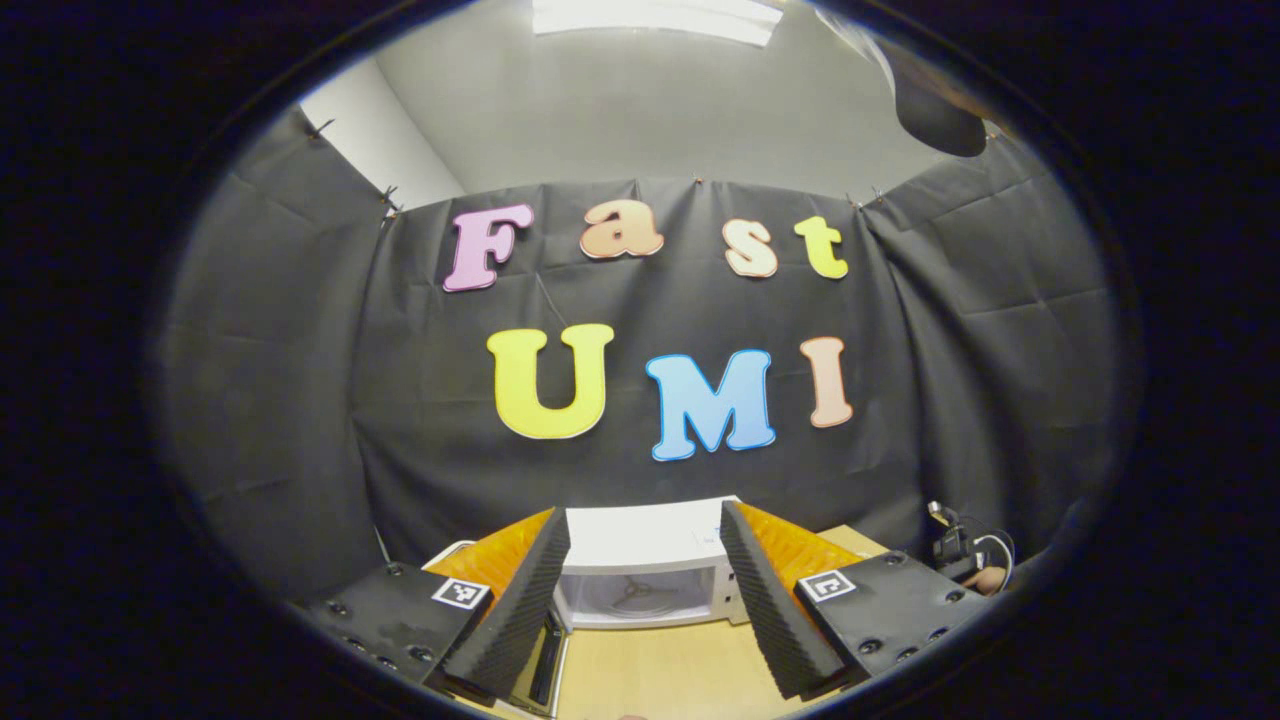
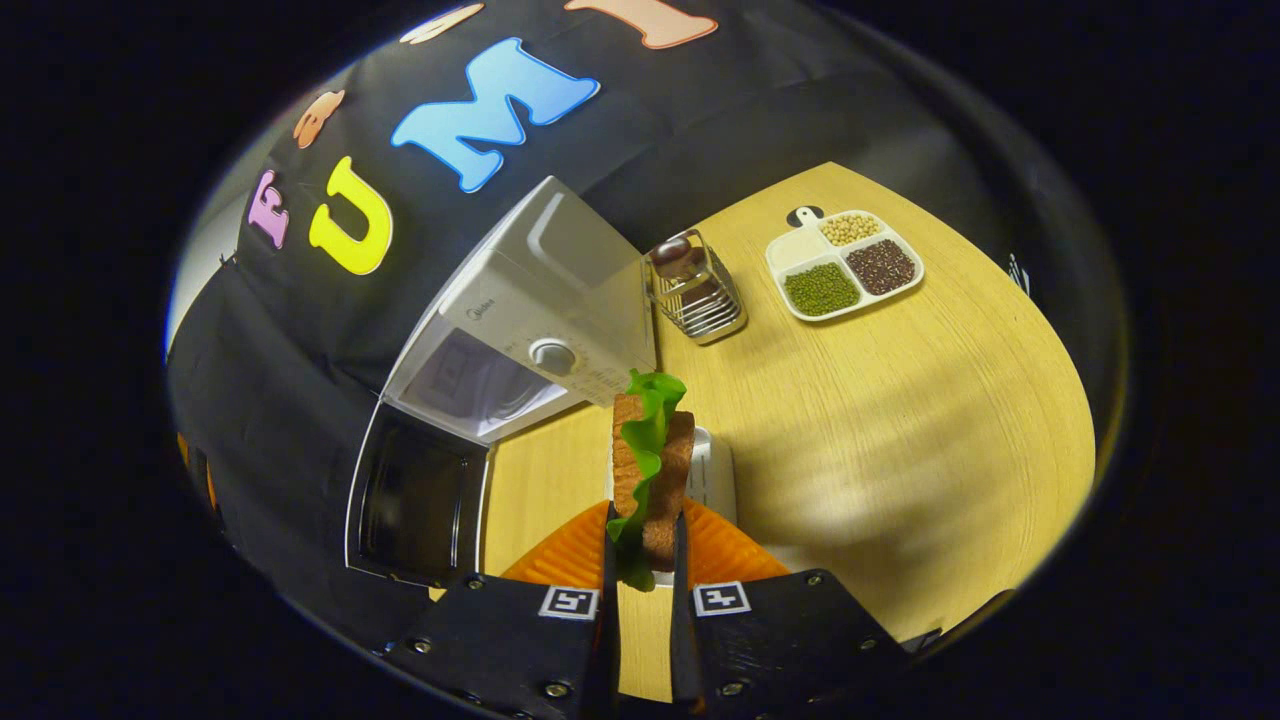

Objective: Open the microwave oven with the left hand, put the food in, and close the microwave oven.

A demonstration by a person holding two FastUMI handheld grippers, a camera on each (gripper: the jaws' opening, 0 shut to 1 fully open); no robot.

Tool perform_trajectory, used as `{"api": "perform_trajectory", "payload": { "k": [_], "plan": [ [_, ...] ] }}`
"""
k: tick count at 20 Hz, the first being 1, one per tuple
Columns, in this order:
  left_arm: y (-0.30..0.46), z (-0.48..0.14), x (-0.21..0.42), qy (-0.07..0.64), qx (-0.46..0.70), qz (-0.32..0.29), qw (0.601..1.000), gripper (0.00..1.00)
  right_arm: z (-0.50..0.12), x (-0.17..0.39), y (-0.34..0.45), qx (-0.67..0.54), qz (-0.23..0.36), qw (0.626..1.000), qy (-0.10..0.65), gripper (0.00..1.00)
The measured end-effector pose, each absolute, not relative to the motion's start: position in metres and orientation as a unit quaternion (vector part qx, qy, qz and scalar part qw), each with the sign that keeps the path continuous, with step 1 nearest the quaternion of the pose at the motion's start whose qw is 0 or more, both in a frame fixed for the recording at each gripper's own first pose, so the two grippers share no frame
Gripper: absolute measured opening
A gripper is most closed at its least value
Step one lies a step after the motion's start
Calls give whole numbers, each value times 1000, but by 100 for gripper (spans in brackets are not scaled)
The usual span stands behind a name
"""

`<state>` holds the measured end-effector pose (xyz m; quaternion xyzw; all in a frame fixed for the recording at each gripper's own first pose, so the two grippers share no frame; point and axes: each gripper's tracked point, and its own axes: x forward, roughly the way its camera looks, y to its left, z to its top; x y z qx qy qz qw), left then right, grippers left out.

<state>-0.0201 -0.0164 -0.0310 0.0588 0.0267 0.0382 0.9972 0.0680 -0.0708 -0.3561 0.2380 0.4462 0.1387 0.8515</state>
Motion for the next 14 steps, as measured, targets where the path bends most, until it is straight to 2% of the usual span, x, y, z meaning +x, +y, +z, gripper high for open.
{"api": "perform_trajectory", "payload": {
  "k": [12,13,14],
  "plan": [
    [94,-6,-32,7,33,21,999,94,-300,54,57,310,170,853,384,20],
    [104,-3,-35,5,29,20,999,96,-298,55,66,318,170,852,380,20],
    [115,0,-36,5,25,21,999,94,-296,56,77,329,171,849,375,20]
  ]
}}
